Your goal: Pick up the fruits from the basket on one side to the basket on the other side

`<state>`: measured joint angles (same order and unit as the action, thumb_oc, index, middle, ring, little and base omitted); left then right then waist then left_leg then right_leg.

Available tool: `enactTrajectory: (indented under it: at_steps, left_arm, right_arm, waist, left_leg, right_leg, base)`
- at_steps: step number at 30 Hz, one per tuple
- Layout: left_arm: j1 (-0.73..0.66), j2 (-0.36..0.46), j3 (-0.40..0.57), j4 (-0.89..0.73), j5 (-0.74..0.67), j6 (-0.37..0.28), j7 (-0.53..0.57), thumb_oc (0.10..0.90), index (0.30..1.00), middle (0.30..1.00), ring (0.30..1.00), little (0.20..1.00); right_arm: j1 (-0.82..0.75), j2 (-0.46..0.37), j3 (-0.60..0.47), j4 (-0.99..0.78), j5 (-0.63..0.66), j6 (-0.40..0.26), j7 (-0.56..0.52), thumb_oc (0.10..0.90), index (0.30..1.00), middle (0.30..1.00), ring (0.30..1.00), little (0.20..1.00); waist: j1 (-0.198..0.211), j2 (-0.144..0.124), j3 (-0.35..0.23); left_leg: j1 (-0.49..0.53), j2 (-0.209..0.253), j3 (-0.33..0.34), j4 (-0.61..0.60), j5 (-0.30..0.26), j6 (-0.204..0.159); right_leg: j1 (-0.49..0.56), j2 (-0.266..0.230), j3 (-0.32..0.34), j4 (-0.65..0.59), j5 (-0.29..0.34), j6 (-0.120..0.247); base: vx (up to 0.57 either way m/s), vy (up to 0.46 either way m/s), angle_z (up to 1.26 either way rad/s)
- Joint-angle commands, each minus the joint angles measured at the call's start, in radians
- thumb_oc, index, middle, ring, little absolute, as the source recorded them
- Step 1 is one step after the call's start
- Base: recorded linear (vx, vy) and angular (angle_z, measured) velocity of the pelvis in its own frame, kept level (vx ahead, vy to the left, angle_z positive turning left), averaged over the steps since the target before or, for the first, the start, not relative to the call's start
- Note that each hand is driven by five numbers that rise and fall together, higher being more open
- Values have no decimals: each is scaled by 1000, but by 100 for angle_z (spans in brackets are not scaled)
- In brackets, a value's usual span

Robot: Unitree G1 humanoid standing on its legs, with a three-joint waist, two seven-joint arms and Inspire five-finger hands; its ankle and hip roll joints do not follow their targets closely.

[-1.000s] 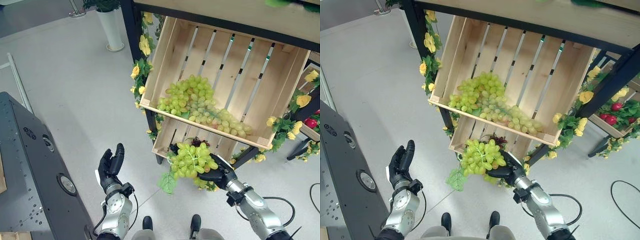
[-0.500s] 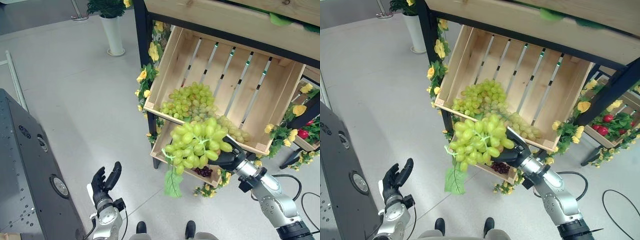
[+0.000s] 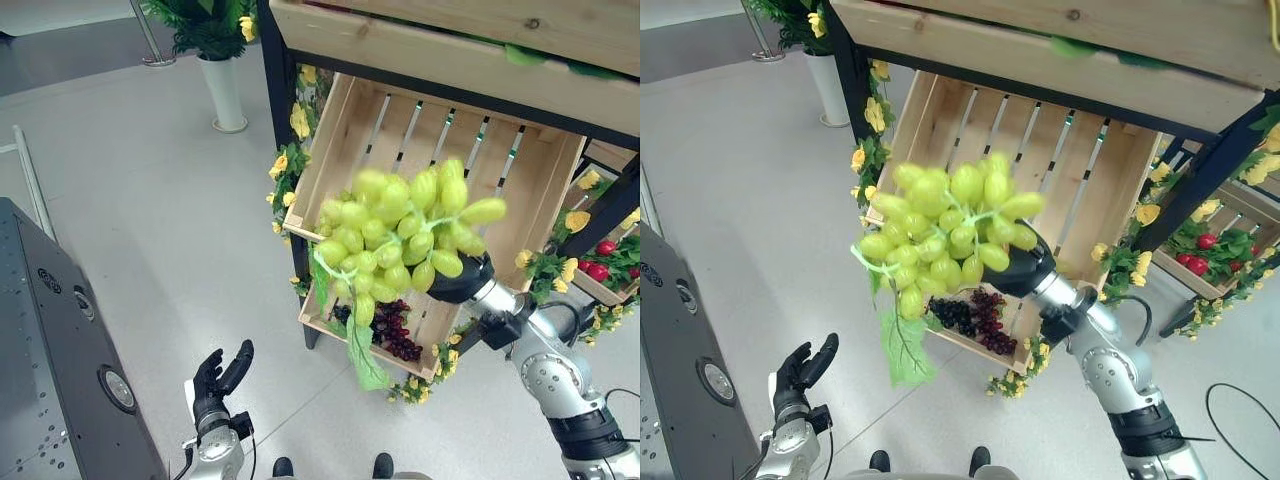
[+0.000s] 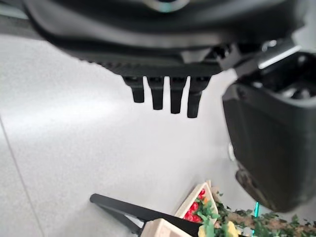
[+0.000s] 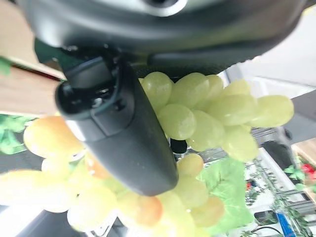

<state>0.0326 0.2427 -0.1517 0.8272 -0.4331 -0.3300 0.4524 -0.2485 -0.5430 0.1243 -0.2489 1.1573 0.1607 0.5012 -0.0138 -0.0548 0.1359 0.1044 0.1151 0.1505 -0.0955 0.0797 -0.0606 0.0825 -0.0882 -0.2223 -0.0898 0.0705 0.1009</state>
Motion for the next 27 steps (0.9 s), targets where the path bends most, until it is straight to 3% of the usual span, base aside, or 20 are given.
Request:
enactTrajectory:
  at_steps: [1, 4, 10, 15, 17, 27]
  left_arm:
    - [-129, 54, -31, 54, 58, -56, 0, 800, 900, 900, 900, 900]
    - [-138, 55, -41, 65, 63, -57, -1, 800, 900, 900, 900, 900]
    - [-136, 58, -57, 60, 60, -69, 9, 800, 900, 900, 900, 900]
    - [-129, 53, -62, 38, 69, -72, 22, 800, 900, 900, 900, 900]
    - [-126, 52, -58, 32, 75, -75, 22, 800, 900, 900, 900, 900]
    - [-131, 52, -76, 25, 75, -75, 29, 800, 900, 900, 900, 900]
  right_arm:
    - [-170, 6, -51, -92, 155, -53, -94, 400, 300, 300, 300, 300]
    - [-220, -19, -49, -55, 136, -49, -153, 400, 300, 300, 300, 300]
    - [-346, -158, -45, 134, 37, -65, -288, 400, 300, 300, 300, 300]
    - [-409, -228, -23, 293, -133, -78, -353, 400, 300, 300, 300, 300]
    - [-445, -263, -5, 385, -259, -77, -392, 400, 300, 300, 300, 300]
    - [-651, -402, 122, 775, -443, -11, -490, 400, 300, 300, 300, 300]
  waist:
    - [12, -34, -45]
    - [16, -37, -50]
    - [26, -48, -61]
    - [38, -57, -63]
    - [47, -63, -61]
    - [80, -69, -55]
  left_leg:
    - [36, -11, 2, 9, -111, -10]
    - [39, -10, 1, 9, -110, -12]
    - [46, -9, 0, 8, -110, -17]
    - [48, -11, -7, 8, -111, -17]
    - [49, -12, -12, 8, -111, -16]
    - [53, -20, -22, 8, -111, -11]
  right_leg:
    - [67, -39, 24, 3, -47, 19]
    - [70, -38, 23, 3, -46, 18]
    - [76, -36, 16, 3, -46, 19]
    - [82, -37, 10, 3, -47, 19]
    - [86, -38, 4, 3, -46, 17]
    - [96, -37, -14, 3, -41, 14]
  base:
    - [0, 0, 0]
    - [-10, 25, 0]
    - [-14, 39, 0]
    - [-8, 20, 1]
    - [-18, 15, 0]
    - [0, 0, 0]
